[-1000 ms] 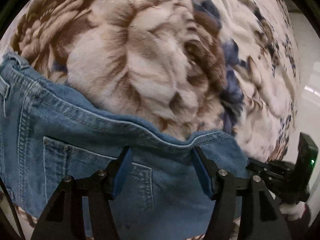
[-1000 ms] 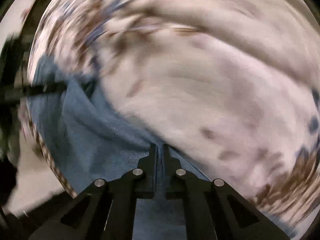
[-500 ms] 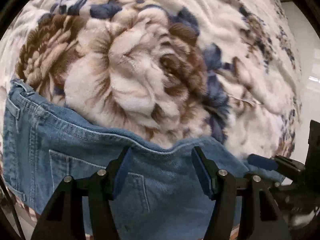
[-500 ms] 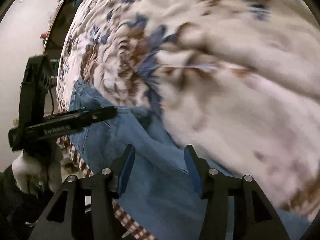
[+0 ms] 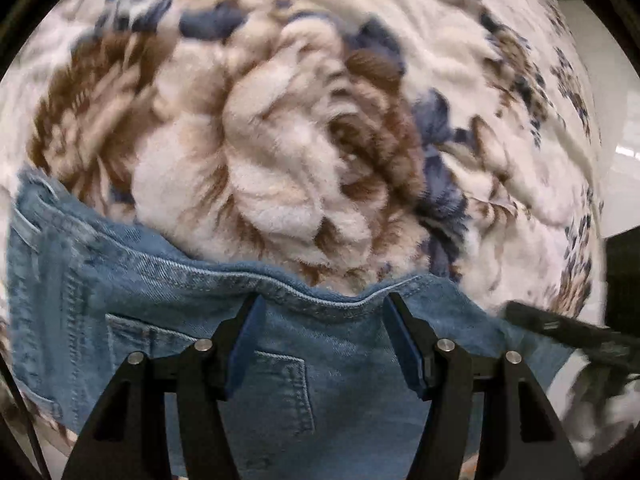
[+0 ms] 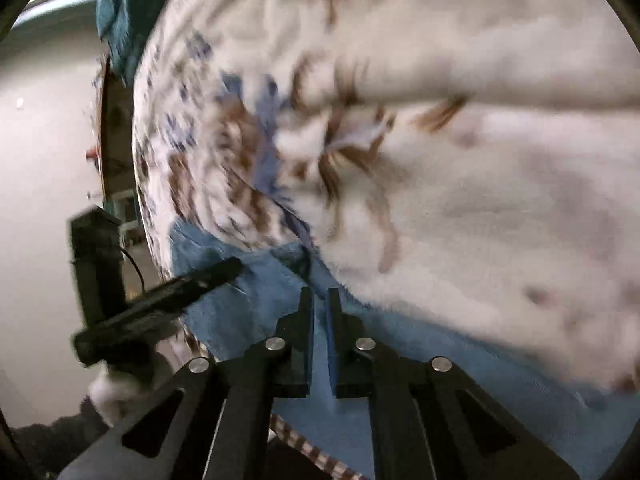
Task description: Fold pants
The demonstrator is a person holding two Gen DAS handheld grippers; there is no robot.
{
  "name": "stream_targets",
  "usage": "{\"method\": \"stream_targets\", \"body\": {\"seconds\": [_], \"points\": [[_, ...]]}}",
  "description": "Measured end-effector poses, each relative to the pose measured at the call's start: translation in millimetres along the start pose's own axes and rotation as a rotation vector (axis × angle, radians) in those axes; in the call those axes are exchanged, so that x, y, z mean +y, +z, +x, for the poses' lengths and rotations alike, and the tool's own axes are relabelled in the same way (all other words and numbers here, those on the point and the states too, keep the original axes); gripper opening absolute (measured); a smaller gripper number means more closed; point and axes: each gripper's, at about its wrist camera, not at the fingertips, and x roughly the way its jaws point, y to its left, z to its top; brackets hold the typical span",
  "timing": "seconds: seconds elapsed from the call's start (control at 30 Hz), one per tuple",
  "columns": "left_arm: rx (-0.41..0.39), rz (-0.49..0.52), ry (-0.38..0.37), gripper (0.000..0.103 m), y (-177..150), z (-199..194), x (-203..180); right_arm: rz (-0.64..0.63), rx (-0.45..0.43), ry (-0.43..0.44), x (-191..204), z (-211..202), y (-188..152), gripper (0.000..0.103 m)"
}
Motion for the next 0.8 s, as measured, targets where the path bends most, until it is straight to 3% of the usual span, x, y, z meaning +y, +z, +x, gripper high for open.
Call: {"method": "stream_targets", "body": {"seconds": [0.03,0.07,0.1,0.13,0.17,0.23,0.3,0.4,0.5,0.57,0.63,0.7,0.8], "points": [[-0.034,0.037,0.017,0.059,-3,-7,-6,0.005,-0.07,-0.015,1,-17,-10,0.05],[-0.064,0.066,0.039,0.059,-5,-12,-13,0.015,-0.162,-0.045,-2,-39,-24,0.071],[-0.104,0.104,0.059,0.059,-12,-20,-19,0.034,-0.271,-0.065,-9,-61,-42,0.101],[-0.137,0.13,0.058,0.063,-16,-26,-25,0.056,-0.353,-0.08,-17,-79,-59,0.101],[-0.188,0.167,0.037,0.077,-21,-35,-34,0.1,-0.435,-0.103,-28,-96,-82,0.101],[-0.229,0.203,0.031,0.098,-29,-42,-47,0.217,-0.52,-0.117,-54,-116,-125,0.101],[-0.26,0.26,0.035,0.099,-38,-45,-65,0.362,-0.589,-0.125,-95,-138,-174,0.101],[-0.239,0.318,0.011,0.1,-52,-33,-97,0.565,-0.679,-0.213,-154,-164,-248,0.101],[-0.237,0.361,-0.004,0.1,-68,-21,-129,0.754,-0.76,-0.206,-223,-180,-312,0.101],[-0.24,0.399,0.002,0.1,-81,-12,-151,0.875,-0.792,-0.155,-269,-176,-343,0.101],[-0.225,0.421,0.011,0.1,-92,-4,-165,0.955,-0.829,-0.048,-308,-162,-359,0.101],[-0.196,0.446,0.025,0.1,-104,11,-182,0.996,-0.889,0.077,-339,-152,-365,0.1],[-0.143,0.459,0.027,0.1,-116,32,-195,0.98,-0.989,0.179,-364,-146,-360,0.095]]}}
